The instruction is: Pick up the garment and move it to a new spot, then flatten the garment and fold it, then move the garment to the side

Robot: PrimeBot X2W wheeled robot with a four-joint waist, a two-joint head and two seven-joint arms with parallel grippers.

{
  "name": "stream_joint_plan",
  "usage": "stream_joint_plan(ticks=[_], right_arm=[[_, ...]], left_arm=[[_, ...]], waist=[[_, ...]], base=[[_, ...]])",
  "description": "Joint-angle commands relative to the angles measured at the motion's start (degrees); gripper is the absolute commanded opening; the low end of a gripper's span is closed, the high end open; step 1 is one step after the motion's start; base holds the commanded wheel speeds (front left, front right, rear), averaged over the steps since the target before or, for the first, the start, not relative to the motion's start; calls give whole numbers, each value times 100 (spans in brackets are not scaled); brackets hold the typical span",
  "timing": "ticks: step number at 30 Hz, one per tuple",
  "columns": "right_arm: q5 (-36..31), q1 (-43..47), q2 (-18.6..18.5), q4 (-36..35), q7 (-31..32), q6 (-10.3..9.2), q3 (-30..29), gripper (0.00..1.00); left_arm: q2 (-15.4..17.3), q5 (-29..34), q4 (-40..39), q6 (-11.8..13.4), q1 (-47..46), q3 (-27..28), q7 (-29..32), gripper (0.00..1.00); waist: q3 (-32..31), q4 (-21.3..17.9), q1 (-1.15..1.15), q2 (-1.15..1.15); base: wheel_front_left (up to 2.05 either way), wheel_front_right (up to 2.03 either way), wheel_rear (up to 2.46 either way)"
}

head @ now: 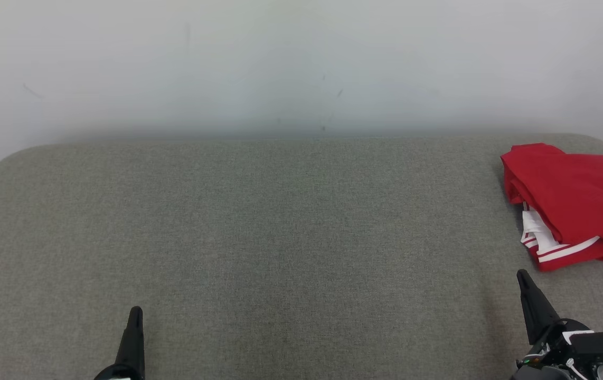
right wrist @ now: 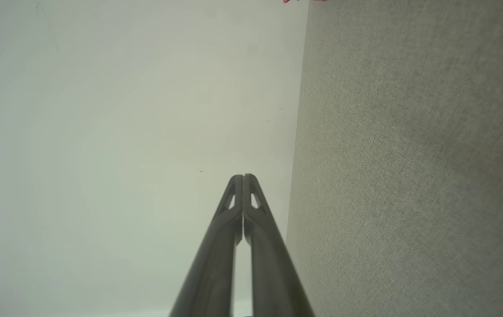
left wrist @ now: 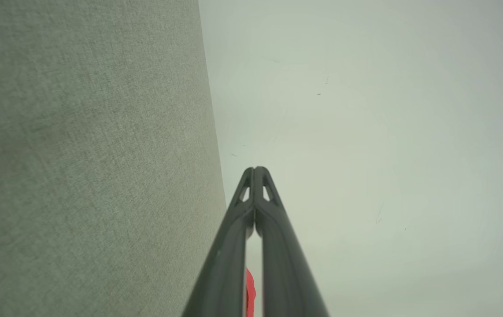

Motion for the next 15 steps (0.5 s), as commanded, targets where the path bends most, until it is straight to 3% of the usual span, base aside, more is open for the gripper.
stream_joint_plan(ticks=[1,15], right_arm=[[-47,-43,19,0,34,-10,-15,0],[-55,-48,28,0,37,-10,-29,0]], left_arm=[[21,-38,-15,-3,-13,4,23,0],[21,-38,-15,-3,-13,2,23,0]], waist=[[0,0,0,0],[0,0,0,0]], base=[[0,0,0],[0,0,0]])
